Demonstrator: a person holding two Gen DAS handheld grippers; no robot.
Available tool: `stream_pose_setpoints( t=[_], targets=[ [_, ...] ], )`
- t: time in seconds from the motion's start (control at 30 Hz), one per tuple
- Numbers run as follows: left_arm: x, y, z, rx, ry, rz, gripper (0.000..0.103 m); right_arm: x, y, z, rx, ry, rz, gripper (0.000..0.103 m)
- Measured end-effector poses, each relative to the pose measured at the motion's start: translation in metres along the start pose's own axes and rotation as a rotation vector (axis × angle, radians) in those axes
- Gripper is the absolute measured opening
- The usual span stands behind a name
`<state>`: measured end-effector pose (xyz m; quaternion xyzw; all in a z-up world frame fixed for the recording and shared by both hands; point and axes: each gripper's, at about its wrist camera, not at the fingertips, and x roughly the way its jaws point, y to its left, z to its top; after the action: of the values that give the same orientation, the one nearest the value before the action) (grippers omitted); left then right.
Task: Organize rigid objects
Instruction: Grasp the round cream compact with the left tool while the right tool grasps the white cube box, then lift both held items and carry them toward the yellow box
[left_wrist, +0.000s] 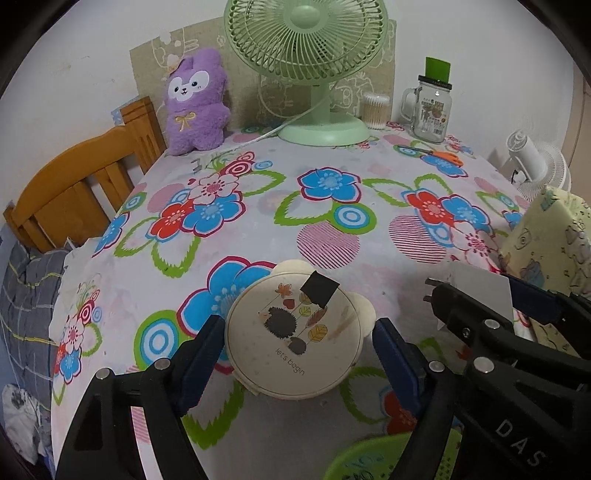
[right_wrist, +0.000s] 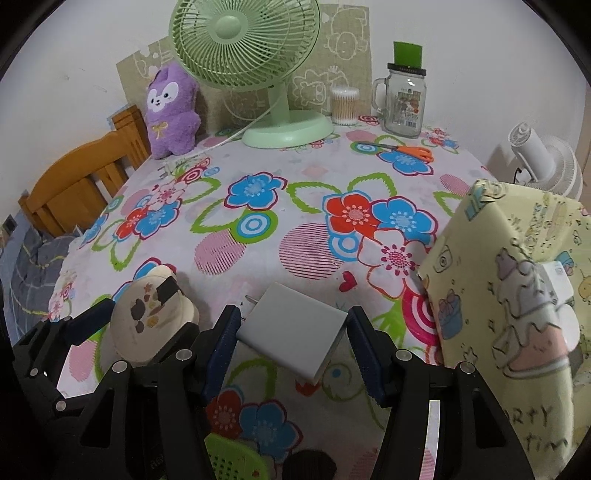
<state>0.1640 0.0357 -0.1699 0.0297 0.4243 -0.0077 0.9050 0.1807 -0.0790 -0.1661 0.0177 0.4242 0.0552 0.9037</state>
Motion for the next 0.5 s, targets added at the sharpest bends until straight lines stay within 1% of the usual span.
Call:
stream_pose_setpoints(
  t=[0.5],
  targets=[
    [-0.041, -0.012, -0.019, -0.016, -0.046, -0.004, 0.083, -0.045, -0.004, -0.02, -0.004, -0.041, 0.008, 0.063]
  ],
)
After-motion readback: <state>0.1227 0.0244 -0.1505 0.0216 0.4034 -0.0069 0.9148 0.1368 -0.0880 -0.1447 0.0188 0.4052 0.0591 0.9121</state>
